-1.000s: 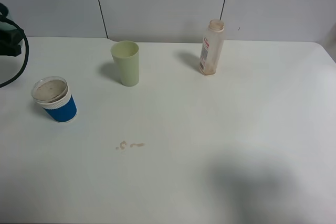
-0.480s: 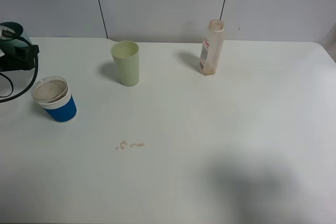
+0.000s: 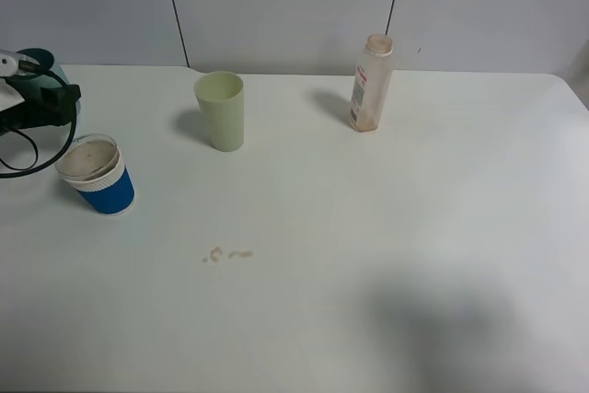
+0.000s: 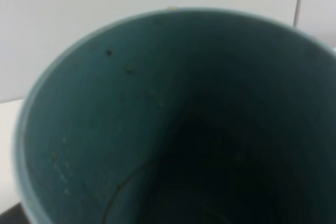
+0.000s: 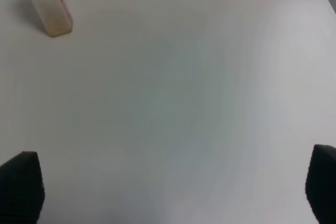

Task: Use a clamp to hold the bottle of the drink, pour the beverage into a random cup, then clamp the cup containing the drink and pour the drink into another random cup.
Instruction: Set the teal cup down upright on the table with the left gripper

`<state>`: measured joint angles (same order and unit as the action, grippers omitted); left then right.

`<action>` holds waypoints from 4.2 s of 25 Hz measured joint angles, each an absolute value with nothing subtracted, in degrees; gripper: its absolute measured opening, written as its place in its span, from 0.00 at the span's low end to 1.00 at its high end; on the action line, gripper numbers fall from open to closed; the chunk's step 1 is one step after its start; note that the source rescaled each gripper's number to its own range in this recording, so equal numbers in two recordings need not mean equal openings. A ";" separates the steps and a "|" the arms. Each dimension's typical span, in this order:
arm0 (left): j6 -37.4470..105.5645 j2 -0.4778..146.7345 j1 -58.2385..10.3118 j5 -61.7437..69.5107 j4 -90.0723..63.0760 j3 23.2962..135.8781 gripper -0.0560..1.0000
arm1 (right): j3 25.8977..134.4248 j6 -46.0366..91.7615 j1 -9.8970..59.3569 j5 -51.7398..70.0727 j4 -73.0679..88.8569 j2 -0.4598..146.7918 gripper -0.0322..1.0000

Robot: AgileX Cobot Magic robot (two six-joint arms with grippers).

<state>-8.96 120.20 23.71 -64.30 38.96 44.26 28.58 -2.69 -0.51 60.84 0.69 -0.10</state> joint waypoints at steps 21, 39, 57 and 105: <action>-12.39 130.02 23.71 -64.51 40.45 53.96 0.06 | 28.58 -2.69 -0.51 60.84 0.69 -0.10 1.00; -14.96 130.48 23.71 -64.67 42.86 54.34 0.06 | 28.58 -2.69 -0.51 60.84 0.69 -0.10 1.00; -24.40 129.36 23.71 -63.06 43.00 54.40 0.06 | 28.58 -2.69 -0.51 60.84 0.69 -0.10 1.00; -32.33 119.66 23.71 -56.06 49.60 54.30 0.60 | 28.58 -2.69 -0.51 60.84 0.69 -0.10 1.00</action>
